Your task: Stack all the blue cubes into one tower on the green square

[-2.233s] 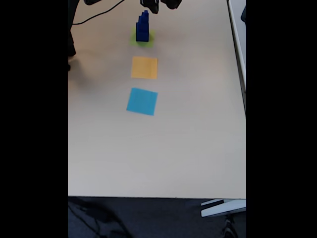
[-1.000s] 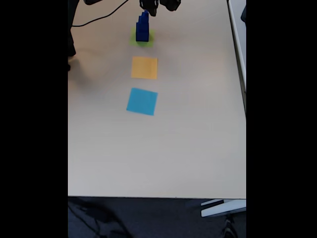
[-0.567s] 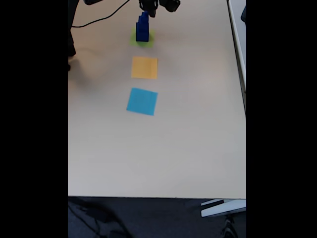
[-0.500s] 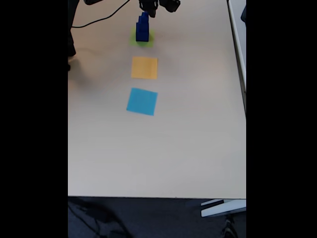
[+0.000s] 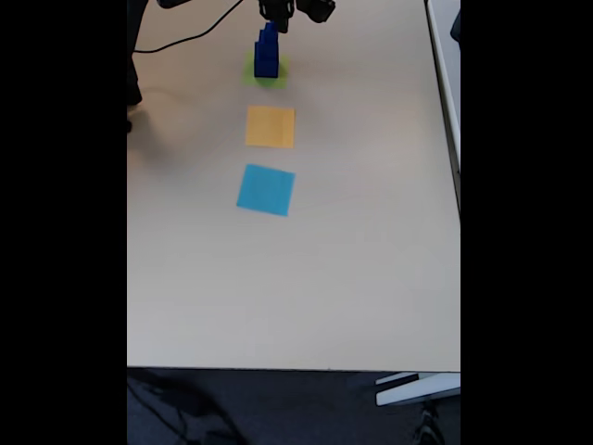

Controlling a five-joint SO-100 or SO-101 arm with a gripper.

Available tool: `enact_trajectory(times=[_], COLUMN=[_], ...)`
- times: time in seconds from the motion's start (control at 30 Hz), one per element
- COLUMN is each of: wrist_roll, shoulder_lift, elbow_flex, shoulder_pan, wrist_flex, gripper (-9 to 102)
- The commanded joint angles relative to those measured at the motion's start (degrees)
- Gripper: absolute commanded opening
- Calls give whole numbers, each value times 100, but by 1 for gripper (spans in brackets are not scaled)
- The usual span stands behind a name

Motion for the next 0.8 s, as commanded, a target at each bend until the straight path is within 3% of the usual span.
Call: enact_trajectory(times=[0.0, 0.77], wrist_roll=[0, 18], shoulder_lift=[237, 237], elbow_flex=[-35, 0], shoulder_pan=[0, -79], wrist_flex=[35, 18], gripper=[0, 0])
